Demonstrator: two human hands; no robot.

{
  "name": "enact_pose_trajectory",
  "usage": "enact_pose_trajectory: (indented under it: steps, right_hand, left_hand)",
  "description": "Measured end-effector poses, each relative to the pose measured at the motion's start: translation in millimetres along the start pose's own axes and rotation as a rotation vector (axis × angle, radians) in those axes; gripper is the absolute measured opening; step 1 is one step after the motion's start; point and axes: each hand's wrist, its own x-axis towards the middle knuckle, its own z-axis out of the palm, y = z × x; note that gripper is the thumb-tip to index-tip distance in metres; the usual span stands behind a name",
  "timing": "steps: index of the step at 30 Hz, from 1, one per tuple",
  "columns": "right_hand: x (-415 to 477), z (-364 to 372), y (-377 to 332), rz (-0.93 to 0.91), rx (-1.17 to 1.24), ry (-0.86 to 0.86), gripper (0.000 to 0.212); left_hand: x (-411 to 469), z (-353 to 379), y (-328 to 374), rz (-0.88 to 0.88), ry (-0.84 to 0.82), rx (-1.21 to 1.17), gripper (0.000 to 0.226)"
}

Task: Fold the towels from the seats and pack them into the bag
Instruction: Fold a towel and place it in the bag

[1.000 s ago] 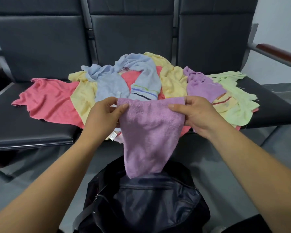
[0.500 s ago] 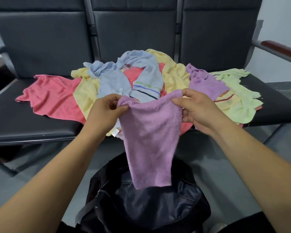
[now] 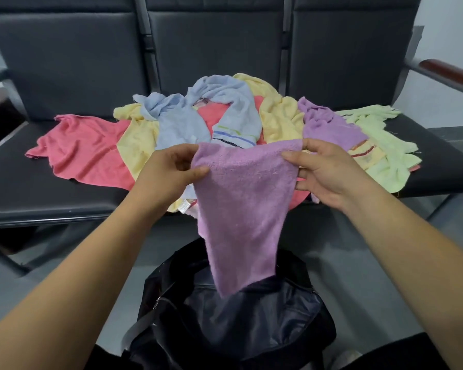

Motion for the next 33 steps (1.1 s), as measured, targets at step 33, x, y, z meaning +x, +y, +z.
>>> enact_pose_trajectory:
  steps: [33]
  right_hand:
    - [6.1, 1.4, 7.9, -0.32, -0.09, 0.13, 0.006]
  left_hand:
    - [-1.4, 2.6, 0.1, -0.018, 0.165, -0.394, 0.01]
